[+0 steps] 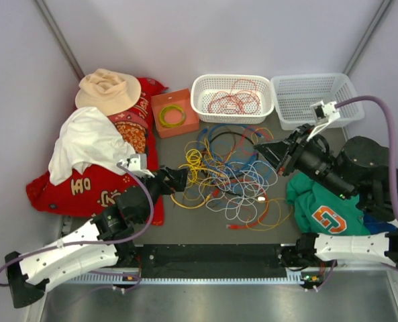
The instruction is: Untangle the cables
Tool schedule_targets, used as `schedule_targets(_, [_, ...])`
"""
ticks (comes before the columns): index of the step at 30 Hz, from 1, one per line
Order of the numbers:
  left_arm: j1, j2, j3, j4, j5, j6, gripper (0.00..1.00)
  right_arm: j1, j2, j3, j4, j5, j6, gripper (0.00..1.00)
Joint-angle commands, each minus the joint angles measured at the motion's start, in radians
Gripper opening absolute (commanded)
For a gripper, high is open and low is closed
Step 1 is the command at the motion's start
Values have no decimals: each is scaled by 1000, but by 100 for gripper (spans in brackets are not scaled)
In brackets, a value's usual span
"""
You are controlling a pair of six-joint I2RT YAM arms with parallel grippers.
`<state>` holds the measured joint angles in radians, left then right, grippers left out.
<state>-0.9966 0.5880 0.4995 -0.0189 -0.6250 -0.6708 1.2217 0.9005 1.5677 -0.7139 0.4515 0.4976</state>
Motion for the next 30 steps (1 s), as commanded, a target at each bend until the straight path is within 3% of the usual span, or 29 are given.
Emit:
schedule_targets(1, [1, 31, -71, 431, 188, 164, 98, 10, 32, 49, -50, 1, -21, 0])
schedule_targets(6, [1, 174, -84, 655, 443, 278, 99, 7, 40, 69, -61, -16, -16, 0])
schedule_targets(10, [1, 271, -79, 828, 547, 327, 99, 9, 37, 75, -76, -17, -4, 0])
schedule_targets(14, [1, 292, -70, 852, 613, 361, 99, 9, 25, 66, -78, -13, 5, 0])
schedule_targets(21, [3, 254, -105, 832, 599, 370, 97, 10, 20, 61, -70, -8, 9, 0])
schedule_targets(26, [1, 72, -171, 709, 385, 364, 98, 10, 11, 66, -67, 1, 9, 0])
schedule_targets(30, [3, -42, -213, 682, 487, 415, 98, 10, 14, 54, -61, 3, 9, 0])
